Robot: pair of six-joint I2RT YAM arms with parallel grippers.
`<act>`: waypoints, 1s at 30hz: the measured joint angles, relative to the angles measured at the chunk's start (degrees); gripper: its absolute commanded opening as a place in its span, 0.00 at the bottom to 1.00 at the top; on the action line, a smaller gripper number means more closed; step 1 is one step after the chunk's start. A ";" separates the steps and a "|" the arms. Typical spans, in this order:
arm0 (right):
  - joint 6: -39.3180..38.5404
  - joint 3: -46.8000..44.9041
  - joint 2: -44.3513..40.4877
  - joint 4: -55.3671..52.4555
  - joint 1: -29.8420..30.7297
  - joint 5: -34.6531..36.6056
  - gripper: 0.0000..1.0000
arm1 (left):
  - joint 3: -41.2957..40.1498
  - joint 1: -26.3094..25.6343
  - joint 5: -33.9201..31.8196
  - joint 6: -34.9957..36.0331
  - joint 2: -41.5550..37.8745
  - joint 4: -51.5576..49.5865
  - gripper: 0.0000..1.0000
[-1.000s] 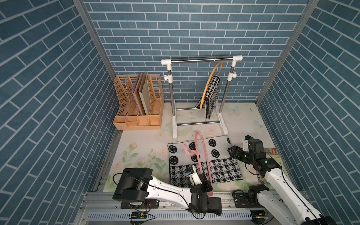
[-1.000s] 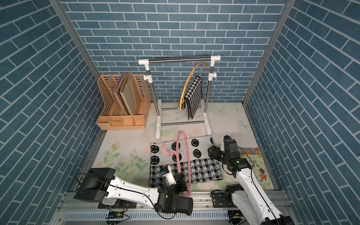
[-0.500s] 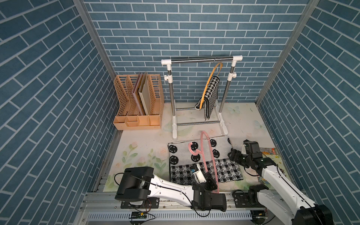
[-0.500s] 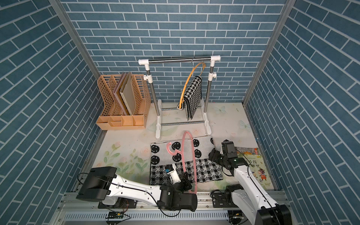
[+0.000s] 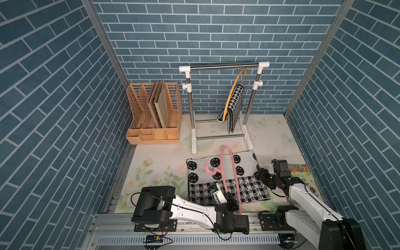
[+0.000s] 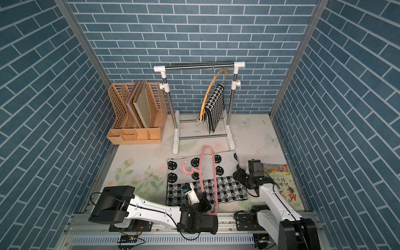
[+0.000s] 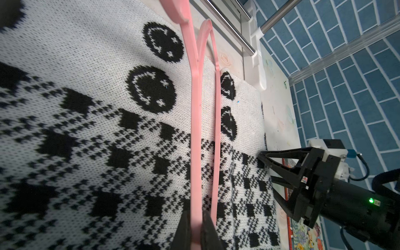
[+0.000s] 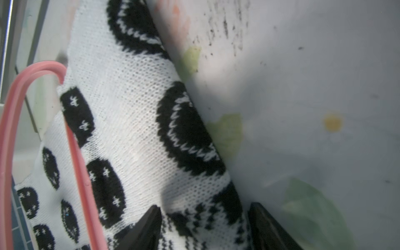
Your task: Hang the scarf on the hanger
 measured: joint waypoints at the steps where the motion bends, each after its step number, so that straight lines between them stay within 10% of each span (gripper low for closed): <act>1: 0.00 -0.42 0.22 1.09 -0.04 -1.03 0.55 | 0.00 0.00 -0.02 -0.11 0.31 0.00 0.00; 9: 1.16 1.53 -0.07 -1.16 -0.09 -7.39 0.02 | -0.02 0.00 0.00 -0.52 0.48 0.33 0.00; 19: 5.86 6.99 -2.10 7.63 5.73 -24.09 0.00 | -0.26 0.00 0.00 0.57 0.48 1.36 0.00; 30: 5.53 7.04 16.85 16.83 22.75 -29.83 0.00 | -0.96 0.00 0.00 3.41 0.48 4.50 0.00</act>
